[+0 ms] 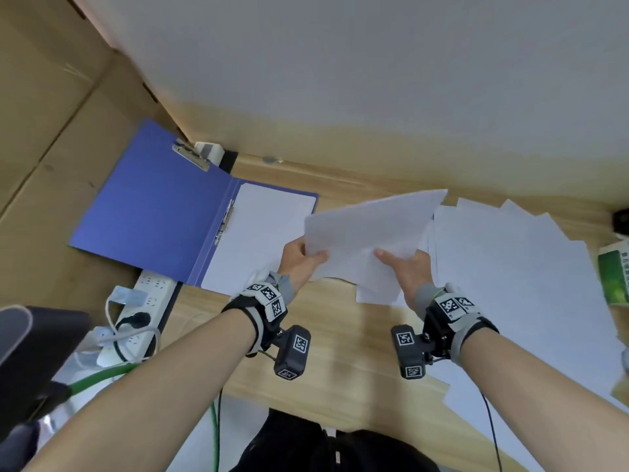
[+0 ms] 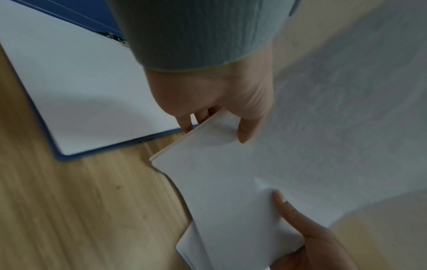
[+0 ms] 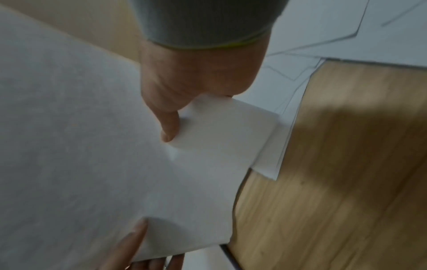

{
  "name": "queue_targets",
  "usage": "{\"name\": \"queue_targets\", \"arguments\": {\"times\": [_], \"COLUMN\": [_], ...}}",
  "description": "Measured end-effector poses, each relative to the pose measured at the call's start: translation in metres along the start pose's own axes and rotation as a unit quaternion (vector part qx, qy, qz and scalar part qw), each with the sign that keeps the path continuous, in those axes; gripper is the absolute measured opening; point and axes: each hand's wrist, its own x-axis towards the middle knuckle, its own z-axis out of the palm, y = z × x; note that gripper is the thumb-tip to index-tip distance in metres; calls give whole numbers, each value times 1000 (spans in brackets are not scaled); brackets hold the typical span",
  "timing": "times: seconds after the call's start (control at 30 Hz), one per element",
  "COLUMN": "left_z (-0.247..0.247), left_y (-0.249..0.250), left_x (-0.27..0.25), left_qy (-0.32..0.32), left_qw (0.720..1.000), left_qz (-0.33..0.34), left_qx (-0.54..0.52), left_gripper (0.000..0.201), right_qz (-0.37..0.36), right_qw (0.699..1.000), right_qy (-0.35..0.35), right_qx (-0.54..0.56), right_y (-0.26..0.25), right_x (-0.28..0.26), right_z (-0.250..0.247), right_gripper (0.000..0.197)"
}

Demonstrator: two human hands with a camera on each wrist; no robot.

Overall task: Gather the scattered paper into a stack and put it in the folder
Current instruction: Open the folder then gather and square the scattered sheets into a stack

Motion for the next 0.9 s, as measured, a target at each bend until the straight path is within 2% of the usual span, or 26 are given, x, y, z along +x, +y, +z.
{"name": "queue_targets", "arguments": {"times": [0.1,0.27,0.3,0.37,0.47,0.6,0.77,0.9], "left_z": [-27,-87,-102,-130,-168,-214,-236,-239], "left_y": [-7,-35,-41,-53,-73,-84,-95,-91], "left_x": [12,34,38,48,67,84,96,100], "left_qy": [-10,-23,-25,-26,-28,-22,-61,-61], "left_qw": [1000,989,985,973,955,943,910,876], "left_qz": [-19,-90,-97,-110,-127,-130,-137,-105], "left_qx": [23,118,140,199,265,305,387,467], "left_gripper": [27,28,24,3,29,10,25,35], "right_qz": [0,28,40,56,78,95,123,125], "right_qw": [1000,999,998,997,994,991,985,985], "right_qy": [3,-23,-20,-11,5,1,32,44], "right_qx": [19,-26,-37,-56,-75,-95,-118,-112], "right_y": [-4,5,9,19,32,38,43,44], "right_x": [-3,-1,0,2,5,13,27,29], "right_z": [27,85,99,127,167,218,251,261], "right_gripper": [24,34,36,33,33,31,27,25]}}
